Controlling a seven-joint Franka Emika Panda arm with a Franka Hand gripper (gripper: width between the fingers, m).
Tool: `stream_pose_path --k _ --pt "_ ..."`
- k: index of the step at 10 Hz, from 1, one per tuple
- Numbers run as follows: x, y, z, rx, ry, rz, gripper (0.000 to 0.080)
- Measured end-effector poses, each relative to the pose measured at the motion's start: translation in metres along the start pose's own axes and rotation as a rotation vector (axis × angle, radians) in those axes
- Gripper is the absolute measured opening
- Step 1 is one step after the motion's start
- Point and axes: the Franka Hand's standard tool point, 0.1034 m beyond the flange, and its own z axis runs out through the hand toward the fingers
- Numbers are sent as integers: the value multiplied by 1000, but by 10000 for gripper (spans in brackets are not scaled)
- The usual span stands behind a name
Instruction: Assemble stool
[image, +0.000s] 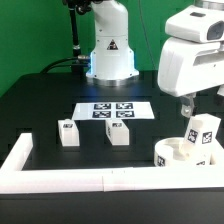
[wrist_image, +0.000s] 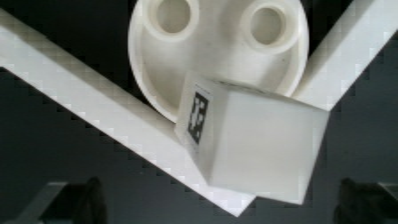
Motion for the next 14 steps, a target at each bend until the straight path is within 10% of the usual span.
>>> stream_pose_path --k 14 --pt "-9 8 6 -86 -61 -1126 649"
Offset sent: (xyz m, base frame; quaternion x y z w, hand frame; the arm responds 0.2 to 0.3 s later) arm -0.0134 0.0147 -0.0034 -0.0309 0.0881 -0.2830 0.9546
